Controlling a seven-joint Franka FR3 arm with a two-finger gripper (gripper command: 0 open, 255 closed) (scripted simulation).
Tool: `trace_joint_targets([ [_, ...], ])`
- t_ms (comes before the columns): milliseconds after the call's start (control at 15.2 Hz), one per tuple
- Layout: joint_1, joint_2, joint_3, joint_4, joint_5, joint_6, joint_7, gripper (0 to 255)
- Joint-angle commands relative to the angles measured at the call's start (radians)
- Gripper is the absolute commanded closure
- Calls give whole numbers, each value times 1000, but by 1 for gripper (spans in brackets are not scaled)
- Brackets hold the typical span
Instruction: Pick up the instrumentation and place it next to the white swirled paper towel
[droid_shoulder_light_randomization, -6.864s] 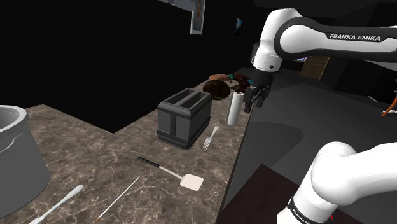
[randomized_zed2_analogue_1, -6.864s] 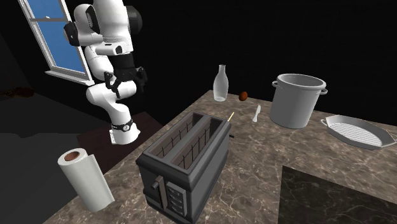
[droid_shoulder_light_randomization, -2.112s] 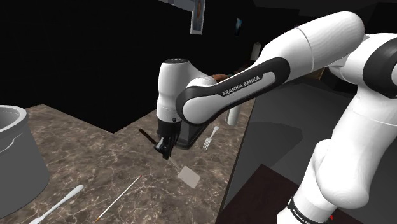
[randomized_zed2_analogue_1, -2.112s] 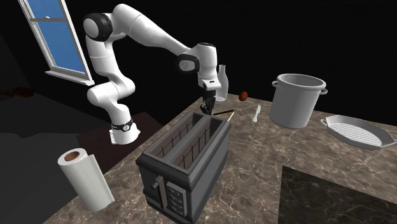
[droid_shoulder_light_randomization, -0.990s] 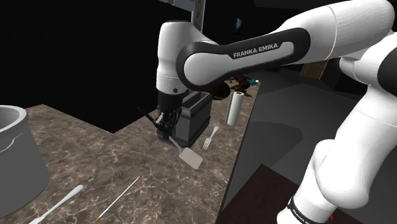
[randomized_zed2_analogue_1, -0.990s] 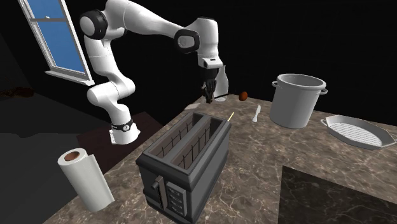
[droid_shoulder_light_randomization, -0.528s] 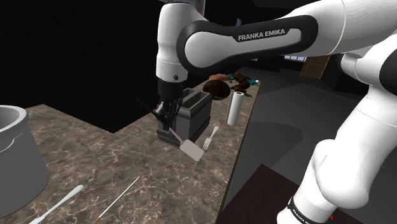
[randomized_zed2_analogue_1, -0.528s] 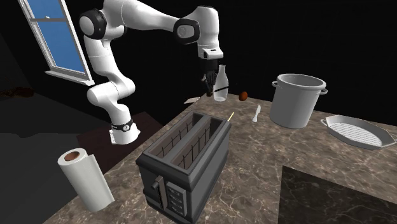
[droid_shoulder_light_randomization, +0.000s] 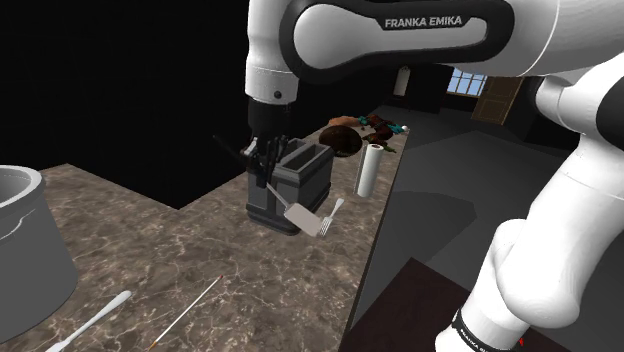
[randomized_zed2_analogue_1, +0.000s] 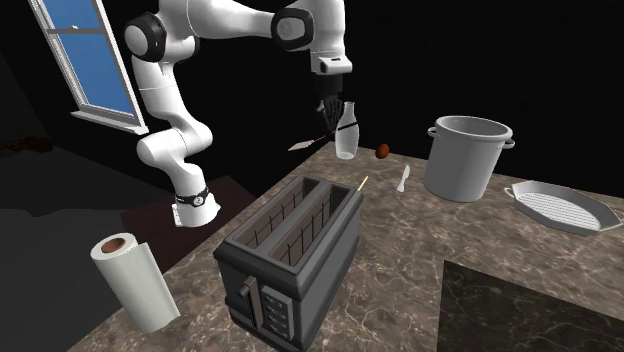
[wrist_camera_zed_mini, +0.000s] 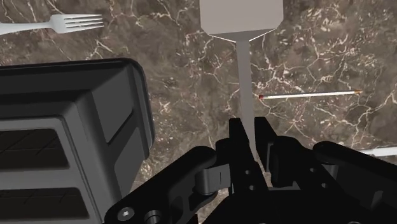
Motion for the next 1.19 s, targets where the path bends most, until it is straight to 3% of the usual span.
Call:
trace_joint_targets([
  [0,0,6,0,33,-2,-28,1,255],
  [396,0,20,2,127,-8,-109,5,255],
  [1122,-117,-57,-159,38,15,-97,-276,255],
])
